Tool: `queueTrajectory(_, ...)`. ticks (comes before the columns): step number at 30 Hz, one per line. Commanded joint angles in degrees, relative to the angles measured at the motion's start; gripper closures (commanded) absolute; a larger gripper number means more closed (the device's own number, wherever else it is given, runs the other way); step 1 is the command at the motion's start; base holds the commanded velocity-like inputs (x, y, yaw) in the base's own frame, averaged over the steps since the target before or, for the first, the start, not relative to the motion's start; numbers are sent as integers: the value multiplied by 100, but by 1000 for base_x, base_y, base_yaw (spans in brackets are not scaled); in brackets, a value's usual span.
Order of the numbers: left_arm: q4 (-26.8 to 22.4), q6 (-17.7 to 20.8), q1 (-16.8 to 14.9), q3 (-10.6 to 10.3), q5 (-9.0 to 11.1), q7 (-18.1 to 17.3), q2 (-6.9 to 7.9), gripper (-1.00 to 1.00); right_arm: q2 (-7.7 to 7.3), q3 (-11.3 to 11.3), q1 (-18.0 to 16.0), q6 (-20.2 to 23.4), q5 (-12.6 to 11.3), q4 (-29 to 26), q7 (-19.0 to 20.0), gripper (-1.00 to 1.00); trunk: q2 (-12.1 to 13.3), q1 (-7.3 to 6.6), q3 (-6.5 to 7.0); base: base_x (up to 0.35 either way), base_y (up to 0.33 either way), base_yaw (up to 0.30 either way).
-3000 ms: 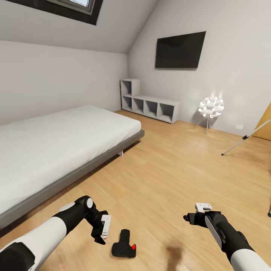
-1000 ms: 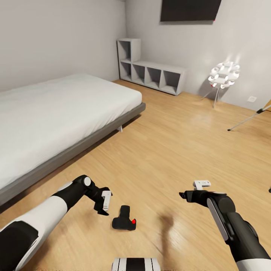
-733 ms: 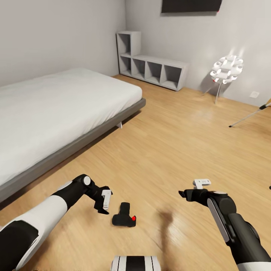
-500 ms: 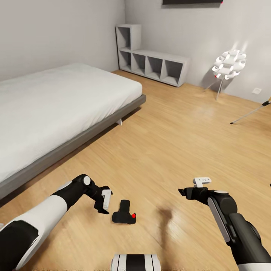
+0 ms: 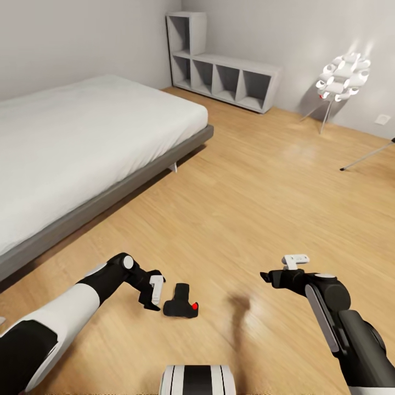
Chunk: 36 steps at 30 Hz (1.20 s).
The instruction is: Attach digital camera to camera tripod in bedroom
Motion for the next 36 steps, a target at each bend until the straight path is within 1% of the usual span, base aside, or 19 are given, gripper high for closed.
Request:
queueTrajectory(1, -9, -59, -10, -15, -33, 2, 2, -100, -3, 1, -1, 47, -48, -19, -27, -100, -3, 1, -27, 0, 0, 0)
queueTrajectory(8, -10, -59, -63, -16, -42, 15, 7, -100, -4, -4, 24, 109, -44, -60, -27, -100, -13, 19, -182, 0, 0, 0)
queueTrajectory(14, -10, -61, -143, -10, -42, 32, 54, -100, -4, -5, 99, 126, -42, -88, -27, -100, -21, 35, -315, 0, 0, 0)
queueTrajectory(19, -10, -63, -186, -8, -44, 36, 64, -100, -4, -2, 118, 129, -42, -101, -27, -100, -27, 48, -426, 0, 0, 0)
queueTrajectory(23, -10, -65, -287, -13, -44, 37, 50, -100, -4, -7, 125, 131, -42, -115, -27, -100, -33, 58, -514, 0, 0, 0)
queueTrajectory(30, -10, -61, -527, -15, -38, 20, 29, -100, 1, -7, 130, 131, -45, -341, -23, -100, -42, 76, -669, 0, 0, 0)
queueTrajectory(36, -10, -60, -656, -9, -30, 13, 10, -100, 0, -12, 130, 134, -45, -404, -23, -100, -50, 91, -802, 0, 0, 0)
